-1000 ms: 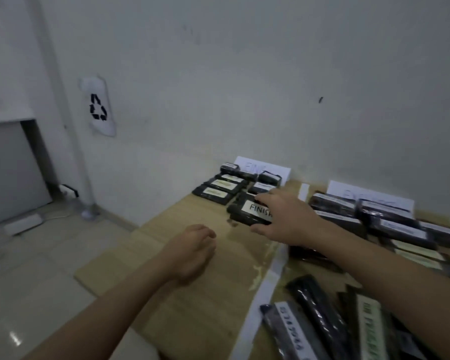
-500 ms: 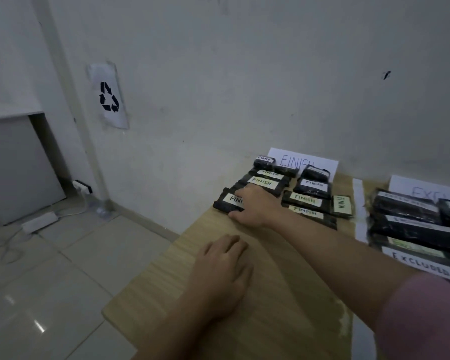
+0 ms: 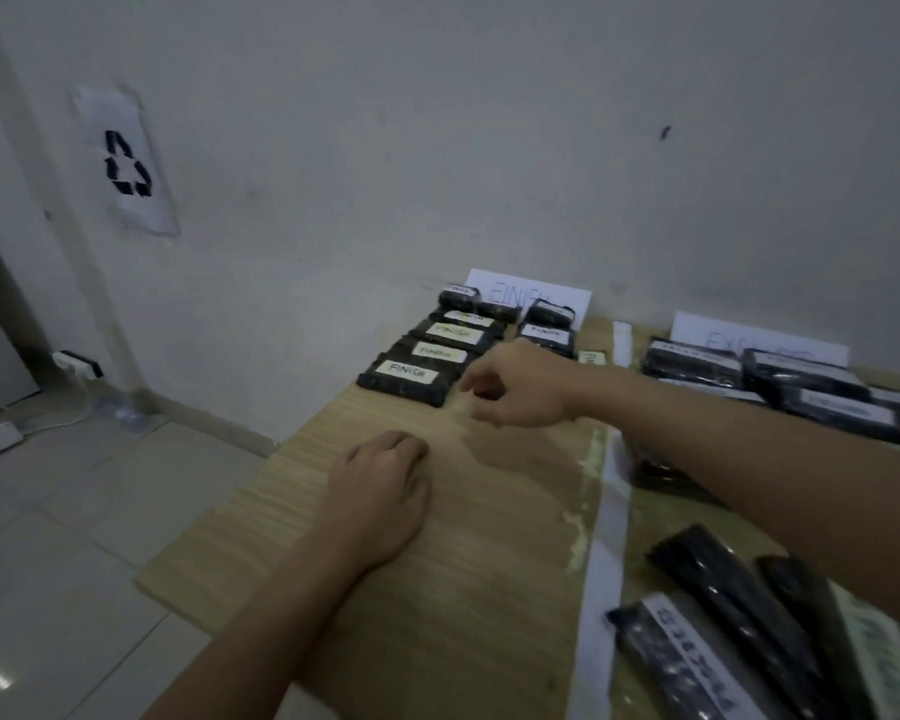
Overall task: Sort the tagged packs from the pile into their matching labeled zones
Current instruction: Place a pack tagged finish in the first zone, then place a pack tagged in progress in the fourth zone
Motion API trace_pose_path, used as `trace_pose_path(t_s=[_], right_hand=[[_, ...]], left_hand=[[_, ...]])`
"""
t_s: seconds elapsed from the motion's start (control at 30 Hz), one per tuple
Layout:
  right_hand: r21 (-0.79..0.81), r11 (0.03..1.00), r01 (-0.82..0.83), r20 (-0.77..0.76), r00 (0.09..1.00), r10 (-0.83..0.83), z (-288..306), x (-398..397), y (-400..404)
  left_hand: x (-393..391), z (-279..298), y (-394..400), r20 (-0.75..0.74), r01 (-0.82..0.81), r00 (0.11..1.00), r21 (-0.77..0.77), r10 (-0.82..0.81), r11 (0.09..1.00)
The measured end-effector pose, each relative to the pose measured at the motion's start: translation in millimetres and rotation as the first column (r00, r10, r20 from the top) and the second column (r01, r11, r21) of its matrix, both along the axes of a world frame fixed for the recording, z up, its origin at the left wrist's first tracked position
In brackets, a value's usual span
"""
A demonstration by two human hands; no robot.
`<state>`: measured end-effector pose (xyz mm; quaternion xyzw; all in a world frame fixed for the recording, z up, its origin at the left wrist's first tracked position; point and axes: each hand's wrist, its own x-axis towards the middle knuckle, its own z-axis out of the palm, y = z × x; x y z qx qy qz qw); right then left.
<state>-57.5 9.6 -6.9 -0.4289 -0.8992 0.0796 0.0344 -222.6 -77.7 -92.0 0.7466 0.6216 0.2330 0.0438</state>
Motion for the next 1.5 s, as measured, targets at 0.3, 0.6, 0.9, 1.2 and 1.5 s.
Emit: trace_pose_path(t_s=[0.3, 0.6, 0.9, 1.2, 1.5], right_hand=[[-0.083, 0.995, -0.051, -0.014, 0.999, 0.050, 14.3, 112.0, -117.4], [-0.274, 0.962, -0.017, 0.212, 0.974, 0.077, 3.6, 124.0, -164.6], [-0.425, 0.883, 0.196, -0.727, 0.508, -0.463, 12.3, 152.9, -162.4], [-0.582, 0.783, 0.220, -0.803, -0.003, -0.596, 19.0, 200.8, -178.8], [0.334, 0.683, 0.650, -0.540, 0.726, -0.426, 39.3, 287.8, -230.7]], left_hand=[[71.3, 25.6, -27.7, 0.088, 0.200, 0.975, 0.053, -0.204, 0.978], [106.5, 31.0, -48.2, 0.131, 0.260, 0.955, 0.056, -0.266, 0.964], [114.8, 57.0, -71.9, 0.879, 0.429, 0.474, -0.178, -0.053, 0.886], [182.1, 94.7, -74.5, 0.904, 0.574, 0.356, -0.012, -0.236, 0.819], [300.5, 114.5, -73.9, 0.837, 0.682, 0.395, 0.008, -0.378, 0.731]])
